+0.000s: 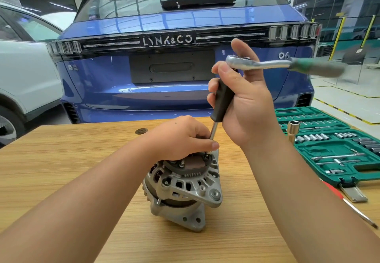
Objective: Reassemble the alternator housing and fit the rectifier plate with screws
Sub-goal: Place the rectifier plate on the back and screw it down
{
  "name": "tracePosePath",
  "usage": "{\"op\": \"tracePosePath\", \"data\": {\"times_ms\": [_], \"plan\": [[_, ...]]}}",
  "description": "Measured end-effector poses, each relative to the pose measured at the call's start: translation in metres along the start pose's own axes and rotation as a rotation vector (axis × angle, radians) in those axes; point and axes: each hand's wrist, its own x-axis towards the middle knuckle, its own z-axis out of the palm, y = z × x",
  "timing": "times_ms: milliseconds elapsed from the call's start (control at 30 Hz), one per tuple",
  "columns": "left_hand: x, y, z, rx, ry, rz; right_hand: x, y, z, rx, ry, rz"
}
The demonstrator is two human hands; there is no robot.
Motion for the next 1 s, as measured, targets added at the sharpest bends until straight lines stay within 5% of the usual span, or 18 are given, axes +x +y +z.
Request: {"op": "tracePosePath", "data": {"times_ms": [133,400,533,667,833,1000], "plan": [[-0.001,0.001,-0.001,-0.037,-0.015,0.004,-0.001,0.007,0.003,-0.188,0.001,-0.21],[-0.002,0.001,-0.001,-0.018,-0.019,-0.026,0.0,0.003,-0.011,0.197,-0.2,0.034],[-0.001,0.001,-0.002,-0.021,-0.021,-0.03,0.0,0.001,-0.01,0.198,-0.227,0.064],[-0.002,0.002,-0.001,-0.022,-0.019,-0.029,0.003,-0.002,-0.005,0.159,-0.109,0.143],[-0.001,0.006,-0.002,0.019,-0.03,-0.016,0.008,-0.003,-0.005,-0.106,0.252,0.095],[-0.001,0.004,-0.001,-0.018,-0.025,-0.021,0.006,-0.006,-0.009,0.128,0.029,0.211]]}}
